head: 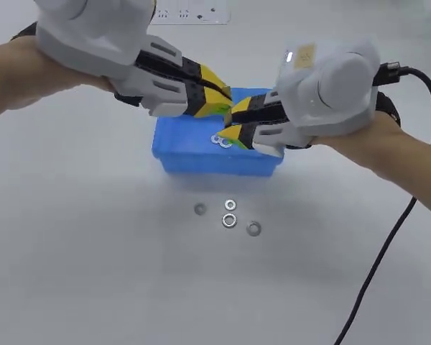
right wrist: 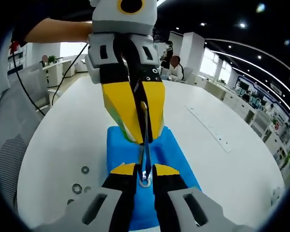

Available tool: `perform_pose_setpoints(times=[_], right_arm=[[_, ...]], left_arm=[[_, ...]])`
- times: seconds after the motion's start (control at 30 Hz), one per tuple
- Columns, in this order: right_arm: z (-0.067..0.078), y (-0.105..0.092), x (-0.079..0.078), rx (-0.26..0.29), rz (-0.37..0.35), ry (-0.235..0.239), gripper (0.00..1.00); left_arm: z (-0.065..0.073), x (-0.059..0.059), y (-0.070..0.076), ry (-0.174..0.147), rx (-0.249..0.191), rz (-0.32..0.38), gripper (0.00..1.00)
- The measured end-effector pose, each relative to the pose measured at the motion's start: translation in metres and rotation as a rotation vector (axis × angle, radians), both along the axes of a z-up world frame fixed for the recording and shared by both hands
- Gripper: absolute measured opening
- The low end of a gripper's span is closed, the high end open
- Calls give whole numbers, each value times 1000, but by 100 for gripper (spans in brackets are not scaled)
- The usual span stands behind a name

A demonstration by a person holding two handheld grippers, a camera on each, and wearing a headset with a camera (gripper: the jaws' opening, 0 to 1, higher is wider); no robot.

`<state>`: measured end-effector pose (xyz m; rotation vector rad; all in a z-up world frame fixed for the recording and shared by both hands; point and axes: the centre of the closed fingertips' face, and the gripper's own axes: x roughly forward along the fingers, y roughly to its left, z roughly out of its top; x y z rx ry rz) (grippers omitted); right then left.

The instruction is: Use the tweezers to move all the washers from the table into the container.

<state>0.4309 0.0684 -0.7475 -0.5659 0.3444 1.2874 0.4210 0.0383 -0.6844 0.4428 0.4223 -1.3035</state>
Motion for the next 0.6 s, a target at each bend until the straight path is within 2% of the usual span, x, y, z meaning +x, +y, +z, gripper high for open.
perform_pose_setpoints(times=[0.17, 0.3, 0.37, 0.4, 0.6], right_arm=[[24, 2, -12, 28, 9, -29, 13], [35, 6, -27, 62, 41, -2, 13], [39, 7, -31, 64, 46, -5, 12], [42, 7, -35, 66, 52, -5, 12], [53, 8, -59, 73, 96, 11, 12]], left_arm=[[20, -13, 2, -37, -5, -8, 7], [32, -27, 6, -46, 3, -17, 7], [37, -33, 8, -47, 12, -19, 7], [38, -36, 9, -59, 21, -22, 6], [49, -59, 13, -52, 24, -28, 6]])
